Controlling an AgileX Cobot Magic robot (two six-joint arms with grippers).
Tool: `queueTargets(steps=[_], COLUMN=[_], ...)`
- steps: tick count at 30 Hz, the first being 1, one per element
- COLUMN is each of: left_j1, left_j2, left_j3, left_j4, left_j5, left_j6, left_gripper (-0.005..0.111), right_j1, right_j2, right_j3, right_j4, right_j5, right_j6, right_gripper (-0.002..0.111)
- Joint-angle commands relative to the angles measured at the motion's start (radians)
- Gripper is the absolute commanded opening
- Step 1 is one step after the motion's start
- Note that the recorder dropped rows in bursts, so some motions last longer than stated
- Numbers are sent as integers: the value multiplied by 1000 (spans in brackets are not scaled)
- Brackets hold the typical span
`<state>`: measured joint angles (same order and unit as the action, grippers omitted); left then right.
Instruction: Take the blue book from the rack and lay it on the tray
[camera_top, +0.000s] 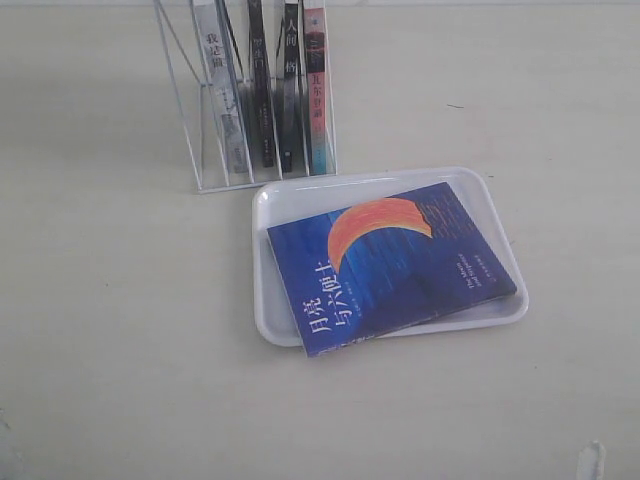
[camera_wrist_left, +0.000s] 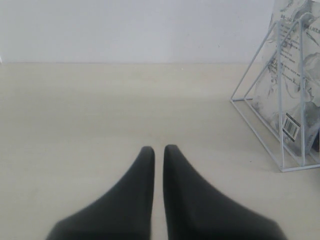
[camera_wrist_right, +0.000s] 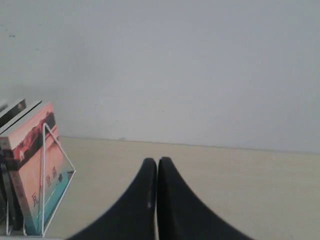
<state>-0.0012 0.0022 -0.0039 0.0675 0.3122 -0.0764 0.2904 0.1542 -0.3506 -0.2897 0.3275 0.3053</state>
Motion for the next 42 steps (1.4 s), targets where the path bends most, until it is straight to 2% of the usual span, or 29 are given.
queueTargets(steps=[1,4,9,14,15,16,24,33,42], left_j1=[-10,-10,-10,-10,-10,-10,-10,-10,-10], left_j2=[-2,-2,-2,-2,-2,-2,-2,-2,-2], left_j3=[4,4,4,4,4,4,4,4,4], left_j4=[2,2,2,2,2,2,2,2,2], left_j5=[-6,-6,-6,-6,-6,-6,-6,-6,-6], left_j6=[2,2,2,2,2,2,2,2,2], left_gripper=[6,6,6,6,6,6,6,6,6], right_j1=[-2,-2,-2,-2,-2,-2,-4,-138,-155], right_j2=[-4,-4,-34,-145,-154,-154,-154,-154,-154], right_j3=[55,99,161,348,351,351,351,351,351], right_j4=[236,320,318,345,353,365,353,345,345], right_j5=[-115,-151,-158,-220,-237,-151,18,25,21], right_j6=[-305,-385,-305,-295,-292,-292,-297,-297,-297], right_gripper=[0,0,0,0,0,0,0,0,0])
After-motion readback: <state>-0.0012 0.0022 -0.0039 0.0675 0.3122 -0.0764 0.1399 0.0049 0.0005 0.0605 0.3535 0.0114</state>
